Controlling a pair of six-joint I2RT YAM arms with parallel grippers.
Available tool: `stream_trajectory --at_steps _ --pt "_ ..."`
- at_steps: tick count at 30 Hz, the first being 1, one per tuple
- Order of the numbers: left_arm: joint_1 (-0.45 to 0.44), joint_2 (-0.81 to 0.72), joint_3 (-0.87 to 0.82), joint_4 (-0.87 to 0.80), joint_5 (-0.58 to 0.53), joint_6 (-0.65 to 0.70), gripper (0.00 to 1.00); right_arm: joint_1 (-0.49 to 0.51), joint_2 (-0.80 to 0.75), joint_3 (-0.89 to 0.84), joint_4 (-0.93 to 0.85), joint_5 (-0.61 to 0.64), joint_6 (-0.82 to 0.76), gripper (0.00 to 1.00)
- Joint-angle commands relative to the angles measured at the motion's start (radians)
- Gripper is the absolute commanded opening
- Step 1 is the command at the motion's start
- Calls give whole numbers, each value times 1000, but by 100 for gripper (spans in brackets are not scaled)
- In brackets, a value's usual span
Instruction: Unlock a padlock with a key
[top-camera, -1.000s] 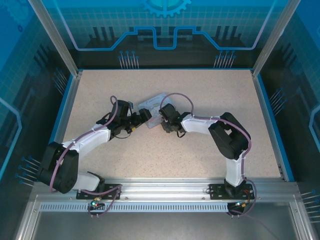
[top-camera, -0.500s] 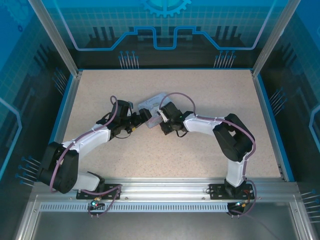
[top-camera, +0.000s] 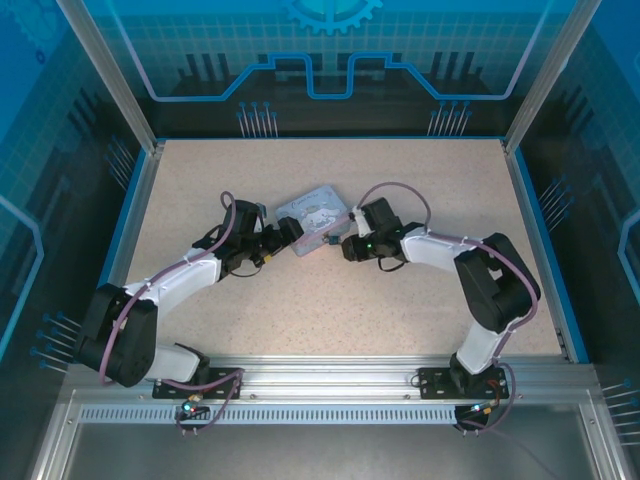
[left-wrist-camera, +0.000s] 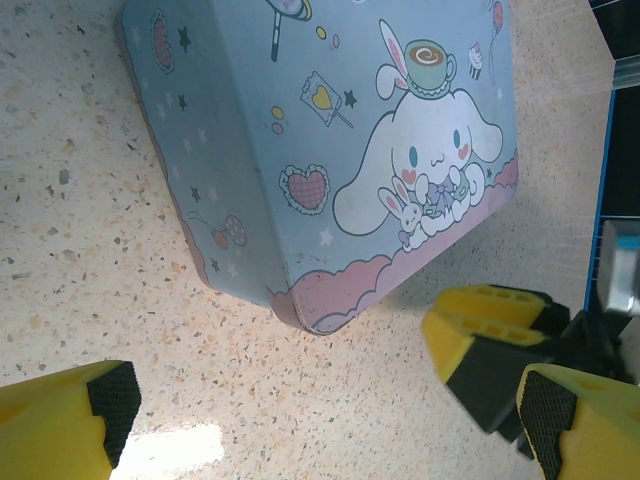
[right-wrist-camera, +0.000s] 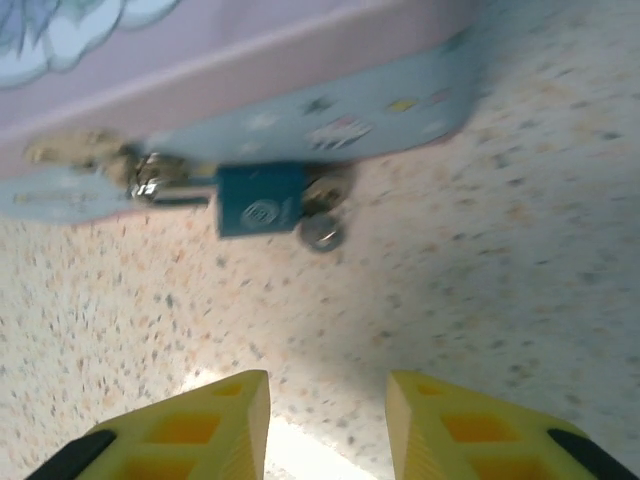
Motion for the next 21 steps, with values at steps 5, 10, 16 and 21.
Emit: stream_trajectory --at_steps 5,10,16,21 --pt "10 -5 3 20 17 6 99 -29 14 63 52 -109 76 36" --pt "10 4 3 28 18 5 99 -22 110 177 39 -120 97 34" --pt "11 26 10 33 22 4 99 -13 202 288 40 -157 117 37" --pt "10 36 8 53 26 -3 99 -24 153 184 126 -187 155 46"
